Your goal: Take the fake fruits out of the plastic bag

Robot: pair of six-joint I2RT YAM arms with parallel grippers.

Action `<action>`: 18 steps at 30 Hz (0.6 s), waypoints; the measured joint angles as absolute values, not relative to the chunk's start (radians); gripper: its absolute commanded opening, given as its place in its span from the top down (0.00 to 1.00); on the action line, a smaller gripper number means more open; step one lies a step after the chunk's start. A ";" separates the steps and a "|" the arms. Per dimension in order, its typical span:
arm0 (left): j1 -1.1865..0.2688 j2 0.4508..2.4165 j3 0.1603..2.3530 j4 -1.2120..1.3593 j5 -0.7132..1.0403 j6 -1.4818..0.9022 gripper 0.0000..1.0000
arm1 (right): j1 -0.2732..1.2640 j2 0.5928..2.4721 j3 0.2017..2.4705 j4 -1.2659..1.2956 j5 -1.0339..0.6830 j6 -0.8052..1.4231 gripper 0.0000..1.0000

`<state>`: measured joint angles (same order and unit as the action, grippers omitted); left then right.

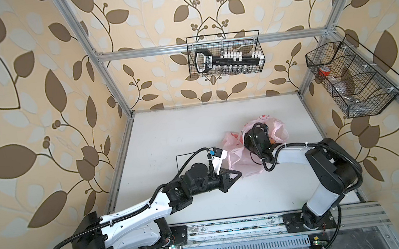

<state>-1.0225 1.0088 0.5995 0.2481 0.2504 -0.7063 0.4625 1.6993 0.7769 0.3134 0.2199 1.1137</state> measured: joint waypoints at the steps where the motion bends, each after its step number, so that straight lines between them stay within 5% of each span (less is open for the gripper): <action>1: -1.023 1.004 0.599 0.246 0.250 -0.706 1.00 | 0.461 1.704 0.778 0.316 0.220 1.118 0.44; 18: -1.023 0.982 0.599 0.198 0.171 -0.706 1.00 | 0.455 1.552 0.707 0.327 0.202 1.075 0.53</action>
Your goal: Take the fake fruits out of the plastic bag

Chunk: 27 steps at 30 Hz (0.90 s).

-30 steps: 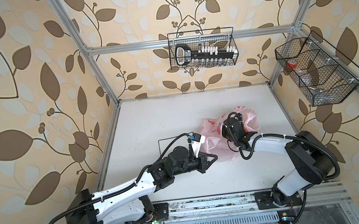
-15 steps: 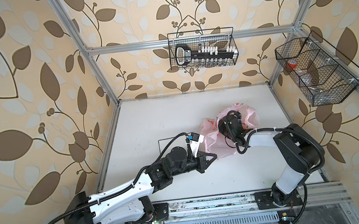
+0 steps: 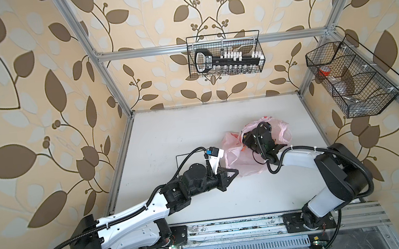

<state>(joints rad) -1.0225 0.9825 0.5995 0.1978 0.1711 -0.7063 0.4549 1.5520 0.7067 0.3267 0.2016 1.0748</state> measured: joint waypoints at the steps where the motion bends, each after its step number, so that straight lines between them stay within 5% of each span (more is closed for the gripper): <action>1: -1.023 0.982 0.599 0.189 0.165 -0.707 1.00 | 0.455 1.523 0.689 0.326 0.201 1.064 0.53; 27: -0.992 1.042 0.709 0.004 -0.019 -0.687 1.00 | 0.591 0.953 0.530 -0.020 0.059 0.736 0.54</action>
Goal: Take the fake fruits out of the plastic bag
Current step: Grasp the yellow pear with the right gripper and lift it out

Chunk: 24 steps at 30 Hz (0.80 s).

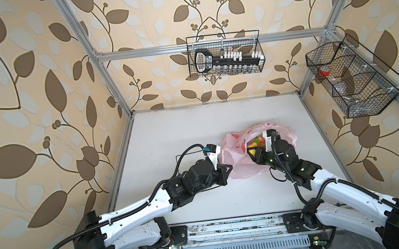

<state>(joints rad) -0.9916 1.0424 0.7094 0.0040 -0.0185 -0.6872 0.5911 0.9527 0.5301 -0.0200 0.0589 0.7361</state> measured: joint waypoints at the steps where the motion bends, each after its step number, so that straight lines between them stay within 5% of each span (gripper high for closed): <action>1: -0.972 1.042 0.723 -0.004 -0.017 -0.679 1.00 | 0.606 0.938 0.530 -0.038 0.059 0.731 0.54; 15: -0.810 1.083 0.762 -0.029 0.055 -0.665 1.00 | 0.685 0.752 0.498 -0.107 -0.023 0.626 0.54; 24: -0.730 1.084 0.764 -0.032 0.107 -0.657 1.00 | 0.739 0.697 0.498 -0.030 -0.223 0.563 0.55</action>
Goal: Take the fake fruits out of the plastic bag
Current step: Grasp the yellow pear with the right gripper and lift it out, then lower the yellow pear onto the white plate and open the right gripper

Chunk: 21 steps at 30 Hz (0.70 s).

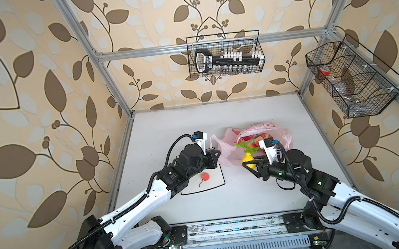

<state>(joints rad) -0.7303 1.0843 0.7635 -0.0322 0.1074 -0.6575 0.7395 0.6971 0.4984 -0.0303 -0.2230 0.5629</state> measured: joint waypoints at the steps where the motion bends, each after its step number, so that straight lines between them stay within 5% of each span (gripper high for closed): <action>1: -0.721 1.088 0.768 -0.040 0.119 -0.655 1.00 | 0.758 0.703 0.498 -0.025 -0.237 0.555 0.55; 10: -0.613 1.106 0.833 -0.102 0.208 -0.598 1.00 | 1.061 0.870 0.559 0.014 -0.247 0.463 0.55; 21: -0.574 1.073 0.838 -0.139 0.259 -0.579 1.00 | 1.155 1.267 0.626 0.102 -0.030 0.500 0.55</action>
